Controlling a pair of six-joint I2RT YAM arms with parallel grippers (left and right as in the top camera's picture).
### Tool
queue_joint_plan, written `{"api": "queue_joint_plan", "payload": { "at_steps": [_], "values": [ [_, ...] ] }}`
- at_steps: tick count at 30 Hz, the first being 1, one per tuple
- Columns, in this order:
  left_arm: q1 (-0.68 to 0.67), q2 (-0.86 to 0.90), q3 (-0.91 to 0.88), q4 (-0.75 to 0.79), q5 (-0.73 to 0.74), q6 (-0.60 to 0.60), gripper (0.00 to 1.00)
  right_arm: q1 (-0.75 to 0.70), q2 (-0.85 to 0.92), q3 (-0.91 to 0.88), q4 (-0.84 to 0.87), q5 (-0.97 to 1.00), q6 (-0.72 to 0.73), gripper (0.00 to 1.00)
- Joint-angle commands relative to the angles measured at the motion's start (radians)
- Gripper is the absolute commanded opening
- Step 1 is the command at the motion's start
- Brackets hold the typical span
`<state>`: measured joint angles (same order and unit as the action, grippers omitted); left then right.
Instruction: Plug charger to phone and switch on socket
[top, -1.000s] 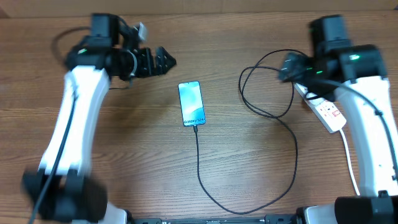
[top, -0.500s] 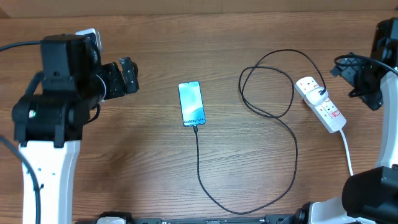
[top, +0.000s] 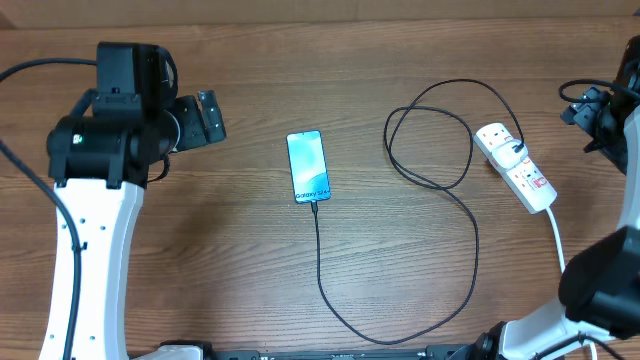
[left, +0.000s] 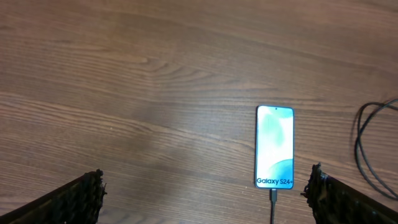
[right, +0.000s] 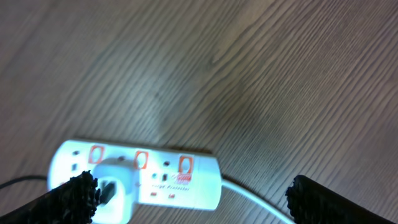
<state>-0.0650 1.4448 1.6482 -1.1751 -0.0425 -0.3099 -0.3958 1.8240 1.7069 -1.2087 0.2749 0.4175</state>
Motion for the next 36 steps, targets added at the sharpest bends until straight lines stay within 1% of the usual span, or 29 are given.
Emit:
{"api": "queue_joint_plan", "payload": {
  "at_steps": [1, 3, 7, 13, 16, 21, 27, 33, 36],
  "values": [
    [-0.001, 0.029, -0.002, 0.001, -0.017, -0.011, 1.0, -0.018, 0.037, 0.0, 0.013, 0.027, -0.033, 0.98],
    [-0.001, 0.043, -0.002, 0.001, -0.017, -0.012, 0.99, -0.019, 0.052, 0.0, 0.02, 0.027, -0.041, 0.98],
    [-0.001, 0.077, -0.002, 0.001, -0.017, -0.012, 1.0, -0.019, 0.071, 0.0, 0.053, 0.012, -0.173, 0.98],
    [-0.001, 0.119, -0.002, 0.001, -0.017, -0.012, 0.99, -0.019, 0.093, -0.001, 0.048, -0.076, -0.183, 1.0],
    [-0.001, 0.132, -0.002, 0.001, -0.017, -0.011, 1.0, -0.019, 0.1, -0.001, 0.048, -0.076, -0.183, 1.0],
    [0.0, 0.137, -0.002, 0.089, -0.069, 0.004, 1.0, -0.019, 0.1, -0.001, 0.027, -0.112, -0.183, 1.0],
    [-0.001, 0.137, -0.002, 0.094, -0.076, 0.003, 1.0, -0.019, 0.1, 0.0, 0.027, -0.12, -0.183, 1.0],
    [-0.001, 0.137, -0.002, 0.093, 0.002, -0.01, 0.99, -0.019, 0.1, 0.0, 0.023, -0.12, -0.183, 1.0],
    [-0.001, 0.126, -0.002, 0.099, 0.136, 0.001, 1.0, -0.019, 0.1, 0.0, 0.003, -0.12, -0.183, 1.0]
  ]
}}
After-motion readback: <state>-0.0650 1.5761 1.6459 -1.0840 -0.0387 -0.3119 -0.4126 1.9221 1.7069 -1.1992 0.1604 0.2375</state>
